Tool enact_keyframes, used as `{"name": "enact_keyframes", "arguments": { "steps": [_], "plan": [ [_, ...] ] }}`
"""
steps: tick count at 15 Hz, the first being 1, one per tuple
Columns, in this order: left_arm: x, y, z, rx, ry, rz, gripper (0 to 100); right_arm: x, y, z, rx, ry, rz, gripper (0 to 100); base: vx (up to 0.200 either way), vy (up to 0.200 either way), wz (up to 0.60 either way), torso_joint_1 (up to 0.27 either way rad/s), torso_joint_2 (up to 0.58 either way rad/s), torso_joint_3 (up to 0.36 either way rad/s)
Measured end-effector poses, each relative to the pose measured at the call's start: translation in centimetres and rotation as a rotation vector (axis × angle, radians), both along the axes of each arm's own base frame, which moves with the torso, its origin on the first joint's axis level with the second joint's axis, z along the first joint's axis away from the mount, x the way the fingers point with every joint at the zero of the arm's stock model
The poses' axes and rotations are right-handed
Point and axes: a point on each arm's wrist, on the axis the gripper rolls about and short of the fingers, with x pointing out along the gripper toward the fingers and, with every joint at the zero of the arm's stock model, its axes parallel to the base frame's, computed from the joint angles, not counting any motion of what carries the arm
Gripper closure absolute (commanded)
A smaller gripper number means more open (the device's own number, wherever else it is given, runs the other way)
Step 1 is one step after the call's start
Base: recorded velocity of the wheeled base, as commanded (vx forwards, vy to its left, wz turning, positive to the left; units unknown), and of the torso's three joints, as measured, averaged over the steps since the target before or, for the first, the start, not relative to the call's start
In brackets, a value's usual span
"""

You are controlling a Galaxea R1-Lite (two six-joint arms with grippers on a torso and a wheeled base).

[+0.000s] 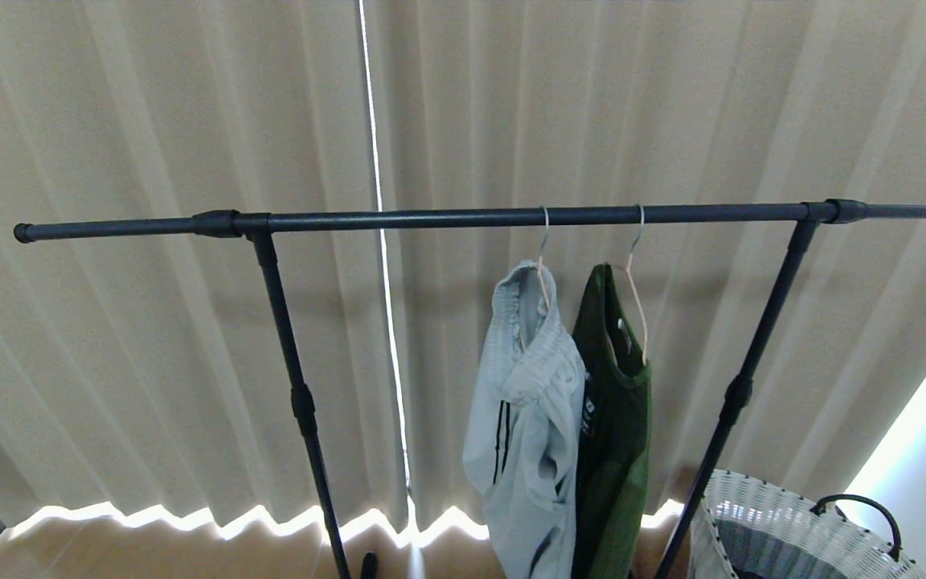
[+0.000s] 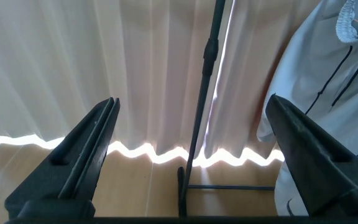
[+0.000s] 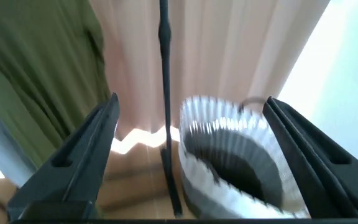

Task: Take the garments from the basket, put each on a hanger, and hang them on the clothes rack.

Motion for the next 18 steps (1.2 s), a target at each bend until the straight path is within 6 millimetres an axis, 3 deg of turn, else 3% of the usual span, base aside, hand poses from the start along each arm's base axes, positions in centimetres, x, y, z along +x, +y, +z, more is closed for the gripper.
{"name": "enact_keyframes", "arguments": {
  "steps": [7,18],
  "plan": [
    [0.00,0.00,0.00,0.000,0.000,0.000,0,0.03,0.51,-0.45,-0.041,-0.028,0.240,0,0.000,0.000,0.00,0.000,0.00,0.000],
    [0.00,0.00,0.00,0.000,-0.001,0.000,0,0.03,0.51,-0.48,-0.035,-0.029,0.243,0,0.000,0.000,0.00,0.000,0.00,0.000]
  ]
}}
